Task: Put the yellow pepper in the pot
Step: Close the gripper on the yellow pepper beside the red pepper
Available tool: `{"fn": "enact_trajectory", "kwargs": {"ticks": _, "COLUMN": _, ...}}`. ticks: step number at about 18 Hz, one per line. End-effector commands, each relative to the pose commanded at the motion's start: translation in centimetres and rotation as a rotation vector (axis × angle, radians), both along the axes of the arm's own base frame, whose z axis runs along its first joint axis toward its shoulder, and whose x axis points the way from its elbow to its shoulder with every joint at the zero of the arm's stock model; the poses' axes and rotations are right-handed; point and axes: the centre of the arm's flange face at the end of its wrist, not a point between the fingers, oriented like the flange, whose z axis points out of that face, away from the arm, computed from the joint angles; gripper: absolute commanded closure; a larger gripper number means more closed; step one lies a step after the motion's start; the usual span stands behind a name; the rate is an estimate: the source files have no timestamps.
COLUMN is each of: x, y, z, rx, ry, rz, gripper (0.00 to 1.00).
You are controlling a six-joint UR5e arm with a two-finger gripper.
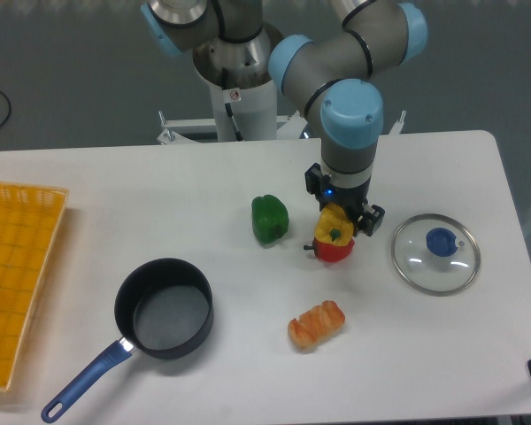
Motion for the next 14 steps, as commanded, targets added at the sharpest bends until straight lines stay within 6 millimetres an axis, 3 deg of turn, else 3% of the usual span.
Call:
{"fn": "enact_trajectory", "kwargs": {"ticks": 11, "x": 0.9, "y": 0.9, "z": 0.4, "rx": 0.036, "ry": -0.014, "rz": 0.012, "gripper": 0.4}}
{"fn": "enact_trajectory", "kwargs": {"ticks": 14, "x": 2.0, "y": 2.0, "z": 0.6, "rx": 0.039, "ry": -0.009, "rz": 0.028, "gripper": 0.4}}
